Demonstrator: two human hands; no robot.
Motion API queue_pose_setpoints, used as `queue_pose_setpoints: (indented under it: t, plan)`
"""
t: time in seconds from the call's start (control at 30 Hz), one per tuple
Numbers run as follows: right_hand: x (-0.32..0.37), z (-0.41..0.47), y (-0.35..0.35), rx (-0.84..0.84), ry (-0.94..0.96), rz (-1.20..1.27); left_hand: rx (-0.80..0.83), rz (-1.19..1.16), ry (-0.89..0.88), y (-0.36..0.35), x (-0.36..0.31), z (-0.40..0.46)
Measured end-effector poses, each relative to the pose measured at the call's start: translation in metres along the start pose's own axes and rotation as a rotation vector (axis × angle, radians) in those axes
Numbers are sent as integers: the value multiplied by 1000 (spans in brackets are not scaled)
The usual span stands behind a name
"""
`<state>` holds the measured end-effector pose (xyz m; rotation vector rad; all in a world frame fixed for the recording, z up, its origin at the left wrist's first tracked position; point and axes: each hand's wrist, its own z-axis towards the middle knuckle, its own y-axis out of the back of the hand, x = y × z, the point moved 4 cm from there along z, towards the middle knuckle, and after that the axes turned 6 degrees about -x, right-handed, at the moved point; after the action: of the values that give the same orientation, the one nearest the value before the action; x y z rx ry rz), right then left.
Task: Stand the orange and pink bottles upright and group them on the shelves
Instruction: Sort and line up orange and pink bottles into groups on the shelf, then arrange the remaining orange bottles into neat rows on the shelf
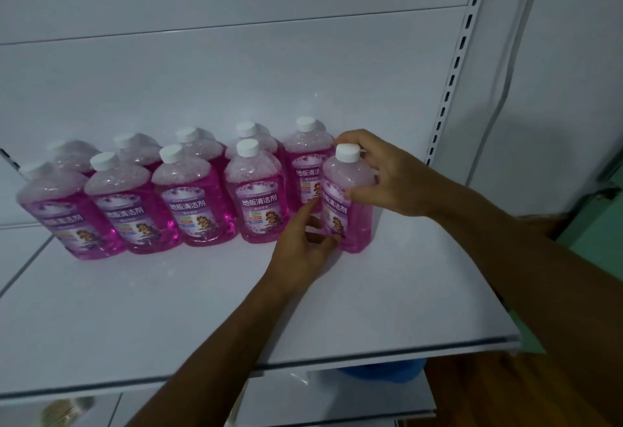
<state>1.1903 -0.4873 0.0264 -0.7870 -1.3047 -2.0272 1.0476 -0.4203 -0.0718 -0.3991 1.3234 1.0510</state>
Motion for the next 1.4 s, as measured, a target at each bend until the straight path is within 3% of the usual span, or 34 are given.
queue_pose_setpoints:
  t: [0.17, 0.33, 0.7, 1.17, 1.4]
  plan:
    - [1, 18, 6, 39, 30, -242, -30, 2, 15, 15, 7, 4]
    - [-1, 28, 2, 20, 63, -321, -38, 79, -16, 31, 12, 5]
    - [8, 40, -32, -64, 150, -301, -75, 192, -38, 56, 27, 6]
    - [9, 32, -37, -103, 62, -352, -100, 390, -158, 44, 21, -4]
    - [20, 29, -37, -114, 73, -565, 81, 558, -247, 39, 7, -11]
